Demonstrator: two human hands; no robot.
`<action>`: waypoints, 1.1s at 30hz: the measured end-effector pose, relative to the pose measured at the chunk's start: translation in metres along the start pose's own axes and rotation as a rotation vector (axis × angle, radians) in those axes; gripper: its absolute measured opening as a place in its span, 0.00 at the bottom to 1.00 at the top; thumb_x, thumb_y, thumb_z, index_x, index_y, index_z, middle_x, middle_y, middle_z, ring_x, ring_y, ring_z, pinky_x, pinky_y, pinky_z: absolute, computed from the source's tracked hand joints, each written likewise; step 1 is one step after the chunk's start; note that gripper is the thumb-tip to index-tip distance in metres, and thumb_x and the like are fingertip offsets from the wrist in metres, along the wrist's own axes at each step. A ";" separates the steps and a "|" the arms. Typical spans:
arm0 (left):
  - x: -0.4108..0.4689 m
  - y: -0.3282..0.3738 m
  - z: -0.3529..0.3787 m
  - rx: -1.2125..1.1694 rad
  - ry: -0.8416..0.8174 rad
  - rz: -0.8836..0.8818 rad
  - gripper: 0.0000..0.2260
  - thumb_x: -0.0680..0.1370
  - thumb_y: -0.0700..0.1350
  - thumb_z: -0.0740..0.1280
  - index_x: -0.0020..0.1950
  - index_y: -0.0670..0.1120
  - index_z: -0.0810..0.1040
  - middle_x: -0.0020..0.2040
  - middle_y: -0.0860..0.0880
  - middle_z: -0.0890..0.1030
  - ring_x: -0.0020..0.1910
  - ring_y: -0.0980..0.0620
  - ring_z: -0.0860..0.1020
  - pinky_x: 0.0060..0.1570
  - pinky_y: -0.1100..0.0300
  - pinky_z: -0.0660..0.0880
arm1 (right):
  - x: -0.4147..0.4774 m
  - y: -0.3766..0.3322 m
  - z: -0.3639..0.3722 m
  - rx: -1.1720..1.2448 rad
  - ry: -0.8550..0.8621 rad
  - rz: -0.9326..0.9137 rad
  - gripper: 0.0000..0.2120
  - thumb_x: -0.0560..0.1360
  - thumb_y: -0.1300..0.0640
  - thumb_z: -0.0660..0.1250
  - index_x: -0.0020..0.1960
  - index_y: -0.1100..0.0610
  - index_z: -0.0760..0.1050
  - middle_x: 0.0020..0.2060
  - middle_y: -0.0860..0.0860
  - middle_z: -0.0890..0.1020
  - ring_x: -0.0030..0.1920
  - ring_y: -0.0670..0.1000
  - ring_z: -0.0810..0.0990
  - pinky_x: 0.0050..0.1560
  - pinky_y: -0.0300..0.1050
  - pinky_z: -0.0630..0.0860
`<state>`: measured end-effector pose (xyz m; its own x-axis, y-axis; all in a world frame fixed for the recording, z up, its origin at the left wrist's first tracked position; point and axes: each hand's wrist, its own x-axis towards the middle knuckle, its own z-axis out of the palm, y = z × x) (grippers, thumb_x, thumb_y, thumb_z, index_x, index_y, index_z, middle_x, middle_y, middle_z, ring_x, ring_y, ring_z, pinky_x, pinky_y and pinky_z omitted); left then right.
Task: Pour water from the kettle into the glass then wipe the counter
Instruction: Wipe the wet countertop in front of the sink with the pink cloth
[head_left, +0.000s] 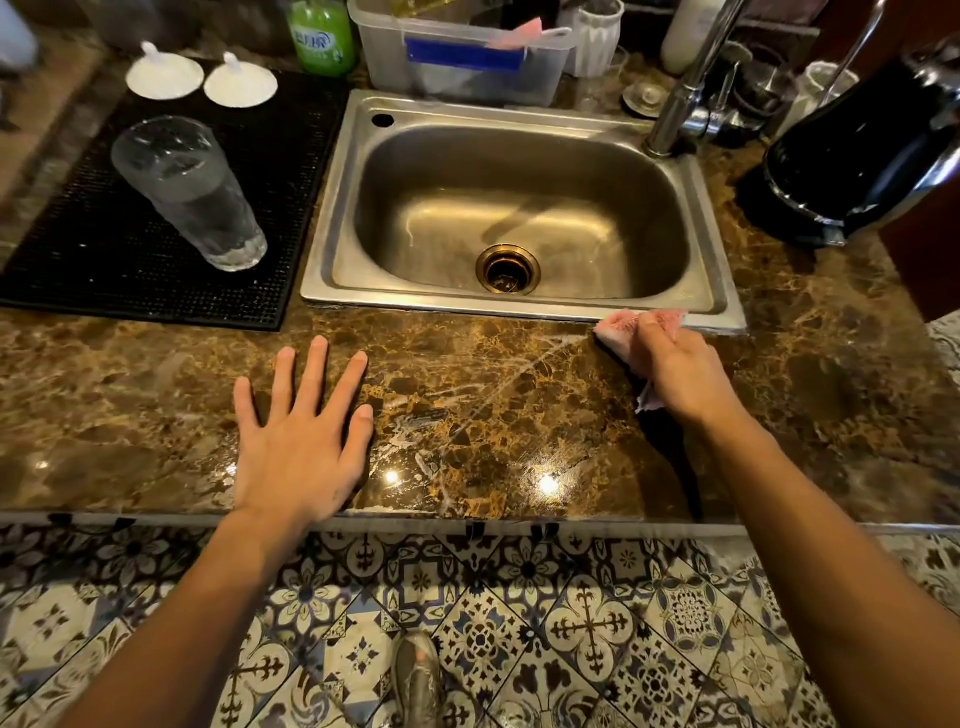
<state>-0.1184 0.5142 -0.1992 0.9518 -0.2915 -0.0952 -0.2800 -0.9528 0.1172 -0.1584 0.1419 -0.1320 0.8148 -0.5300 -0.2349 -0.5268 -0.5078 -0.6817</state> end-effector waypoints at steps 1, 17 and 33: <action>0.000 0.000 -0.001 -0.002 -0.001 -0.001 0.27 0.83 0.63 0.40 0.83 0.62 0.45 0.85 0.50 0.46 0.84 0.45 0.44 0.78 0.33 0.44 | -0.001 -0.004 0.003 0.014 -0.014 -0.001 0.22 0.84 0.39 0.55 0.39 0.50 0.75 0.45 0.59 0.82 0.43 0.58 0.82 0.48 0.57 0.80; 0.000 0.002 -0.002 -0.007 -0.018 -0.021 0.28 0.82 0.63 0.38 0.83 0.64 0.42 0.85 0.51 0.43 0.84 0.46 0.40 0.78 0.34 0.41 | -0.062 -0.056 0.073 -0.025 -0.446 -0.234 0.23 0.87 0.45 0.50 0.46 0.54 0.78 0.36 0.50 0.81 0.34 0.47 0.77 0.35 0.34 0.75; 0.001 0.001 0.001 -0.039 0.021 -0.009 0.27 0.83 0.63 0.41 0.83 0.63 0.45 0.85 0.51 0.45 0.84 0.44 0.43 0.78 0.33 0.41 | -0.047 -0.021 0.007 1.118 -0.217 0.108 0.20 0.83 0.47 0.61 0.64 0.59 0.81 0.62 0.60 0.84 0.64 0.59 0.82 0.66 0.65 0.76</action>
<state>-0.1179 0.5132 -0.2001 0.9567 -0.2810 -0.0757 -0.2671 -0.9512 0.1546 -0.1839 0.1822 -0.1109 0.8602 -0.3509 -0.3700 -0.1745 0.4793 -0.8601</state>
